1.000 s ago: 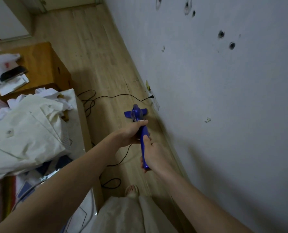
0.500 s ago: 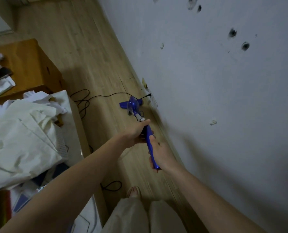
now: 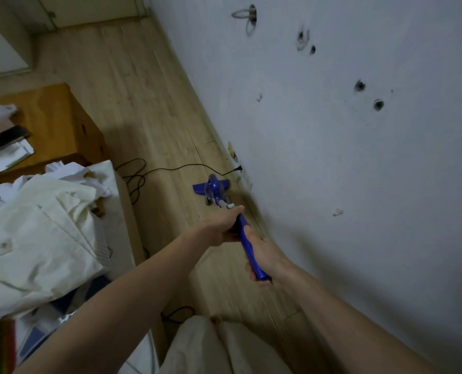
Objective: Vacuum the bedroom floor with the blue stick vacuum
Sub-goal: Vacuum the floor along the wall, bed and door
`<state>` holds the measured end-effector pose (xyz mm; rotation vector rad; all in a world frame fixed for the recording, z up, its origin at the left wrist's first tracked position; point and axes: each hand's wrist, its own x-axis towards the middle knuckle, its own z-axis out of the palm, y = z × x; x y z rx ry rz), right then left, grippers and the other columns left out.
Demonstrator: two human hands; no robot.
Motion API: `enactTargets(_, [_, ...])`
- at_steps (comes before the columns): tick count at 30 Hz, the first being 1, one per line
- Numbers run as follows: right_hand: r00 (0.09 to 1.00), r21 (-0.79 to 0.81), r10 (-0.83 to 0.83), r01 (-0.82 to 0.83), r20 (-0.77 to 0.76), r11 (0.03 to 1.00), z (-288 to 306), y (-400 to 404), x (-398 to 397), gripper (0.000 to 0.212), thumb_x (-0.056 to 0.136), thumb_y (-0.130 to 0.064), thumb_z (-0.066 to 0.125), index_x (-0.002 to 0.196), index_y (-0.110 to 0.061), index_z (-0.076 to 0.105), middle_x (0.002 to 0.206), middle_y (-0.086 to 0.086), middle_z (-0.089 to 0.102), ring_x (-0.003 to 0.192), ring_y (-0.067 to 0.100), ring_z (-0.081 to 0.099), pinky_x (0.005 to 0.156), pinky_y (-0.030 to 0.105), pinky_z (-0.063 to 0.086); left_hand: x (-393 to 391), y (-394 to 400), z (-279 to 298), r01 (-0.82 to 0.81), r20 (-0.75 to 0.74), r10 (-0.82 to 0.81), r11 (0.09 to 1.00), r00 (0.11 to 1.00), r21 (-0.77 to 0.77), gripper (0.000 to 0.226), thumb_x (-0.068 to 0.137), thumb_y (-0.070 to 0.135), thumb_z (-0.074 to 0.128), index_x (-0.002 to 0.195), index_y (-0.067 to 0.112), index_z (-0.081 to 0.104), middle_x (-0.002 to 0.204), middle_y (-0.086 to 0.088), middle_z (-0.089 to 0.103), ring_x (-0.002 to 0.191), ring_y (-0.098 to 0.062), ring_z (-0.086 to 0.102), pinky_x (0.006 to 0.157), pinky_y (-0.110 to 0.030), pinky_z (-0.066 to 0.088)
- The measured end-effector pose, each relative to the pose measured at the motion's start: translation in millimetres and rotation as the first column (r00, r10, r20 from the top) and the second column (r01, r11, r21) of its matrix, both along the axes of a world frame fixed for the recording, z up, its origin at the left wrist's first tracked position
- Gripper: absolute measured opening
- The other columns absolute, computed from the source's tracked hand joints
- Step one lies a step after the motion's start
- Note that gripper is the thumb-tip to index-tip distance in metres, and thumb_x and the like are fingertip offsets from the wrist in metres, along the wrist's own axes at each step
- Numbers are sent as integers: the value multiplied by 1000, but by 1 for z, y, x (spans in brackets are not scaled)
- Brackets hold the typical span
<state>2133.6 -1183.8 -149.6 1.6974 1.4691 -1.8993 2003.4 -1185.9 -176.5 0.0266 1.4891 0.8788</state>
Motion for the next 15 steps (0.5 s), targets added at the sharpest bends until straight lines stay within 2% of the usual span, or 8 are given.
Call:
enactTargets(3, [1000, -36, 6, -7, -17, 999, 21, -5, 12, 54, 99, -60, 31, 106, -7, 44, 59, 7, 51, 34, 12, 45, 32, 17, 31, 11, -8, 15, -36, 12, 36, 999, 999, -22, 29, 100, 25, 49, 117, 1, 48, 95, -13, 60, 83, -23, 62, 68, -34, 53])
enactTargets(5, [997, -15, 70, -70, -9, 997, 36, -4, 25, 58, 99, -60, 31, 113, -6, 47, 58, 5, 53, 37, 12, 48, 35, 19, 35, 24, -11, 26, -58, 2, 58, 998, 998, -33, 17, 100, 21, 48, 100, 3, 47, 89, -12, 58, 76, -21, 60, 74, -36, 52])
enactTargets(7, [989, 23, 141, -142, 36, 990, 54, 5, 42, 60, 98, -61, 31, 111, -5, 51, 55, 3, 56, 40, 12, 50, 37, 20, 37, 40, -12, 39, -76, -3, 76, 996, 997, -42, 18, 100, 17, 46, 88, 3, 44, 87, -12, 56, 74, -22, 59, 77, -35, 52])
enactTargets(8, [985, 25, 165, -166, 53, 986, 63, 12, 52, 60, 98, -61, 33, 105, -5, 52, 53, 3, 56, 40, 12, 50, 36, 19, 36, 49, -11, 44, -76, -6, 76, 996, 997, -43, 18, 100, 16, 46, 89, 1, 45, 85, -12, 56, 72, -21, 59, 75, -34, 54])
enactTargets(10, [975, 4, 213, -214, 57, 977, 78, 27, 71, 54, 97, -61, 36, 92, -9, 50, 51, 4, 54, 37, 12, 47, 33, 16, 32, 71, -8, 52, -78, -18, 77, 996, 997, -45, 17, 100, 16, 43, 92, 2, 49, 78, -11, 56, 65, -19, 57, 58, -28, 55])
enactTargets(12, [957, 0, 283, -283, 67, 959, 86, 40, 88, 51, 98, -59, 36, 86, -11, 48, 50, 4, 52, 36, 12, 45, 33, 16, 30, 92, -6, 56, -115, -27, 114, 992, 993, -53, 23, 102, 16, 40, 84, 4, 49, 73, -10, 54, 60, -19, 53, 39, -23, 48])
enactTargets(13, [945, 12, 318, -320, 82, 947, 87, 45, 95, 52, 98, -59, 37, 86, -10, 48, 52, 4, 52, 36, 12, 46, 33, 16, 31, 100, -5, 55, -139, -12, 138, 989, 990, -53, 25, 102, 17, 39, 82, 5, 49, 73, -11, 53, 60, -19, 53, 39, -23, 48])
enactTargets(15, [927, 51, 359, -366, 107, 929, 85, 53, 106, 54, 98, -59, 36, 88, -8, 49, 55, 6, 54, 36, 12, 47, 35, 17, 33, 114, 0, 55, -186, 22, 187, 982, 982, -45, 24, 102, 18, 41, 85, 3, 50, 76, -12, 56, 63, -20, 56, 58, -27, 53])
